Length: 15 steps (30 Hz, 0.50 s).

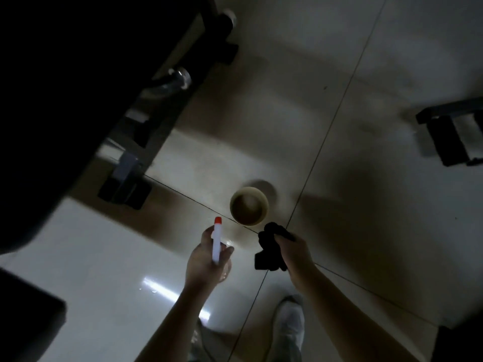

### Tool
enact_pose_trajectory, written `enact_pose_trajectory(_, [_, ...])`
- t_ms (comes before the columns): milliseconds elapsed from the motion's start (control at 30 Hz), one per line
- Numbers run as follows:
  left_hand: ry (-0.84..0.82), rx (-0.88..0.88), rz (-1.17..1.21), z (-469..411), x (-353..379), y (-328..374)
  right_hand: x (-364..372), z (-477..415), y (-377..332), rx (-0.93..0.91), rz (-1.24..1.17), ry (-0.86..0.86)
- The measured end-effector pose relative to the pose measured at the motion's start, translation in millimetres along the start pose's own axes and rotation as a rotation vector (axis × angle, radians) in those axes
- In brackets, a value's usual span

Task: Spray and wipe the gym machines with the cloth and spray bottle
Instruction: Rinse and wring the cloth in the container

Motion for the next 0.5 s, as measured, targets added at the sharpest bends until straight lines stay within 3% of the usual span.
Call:
enact_pose_trajectory(267, [0.119,0.009,-0.074,-73.8,34.7,-66.2,30.9,-84.9,12.9,0.002,-0.267,-0.068])
enact_pose_trajectory(500, [0.137,0.026,-0.075,-112.2,40.7,-84.4,36.6,-119.4,13.8,-0.012,-0.269,-0.039])
Point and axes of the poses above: each hand's wrist, its own z-axis away from the middle knuckle, its own x-axis out of the palm, y = z × x, the point moved 8 cm from there along -z, towards the middle knuckle, and after that the axes turned 3 degrees about x, right-handed, at the moved point
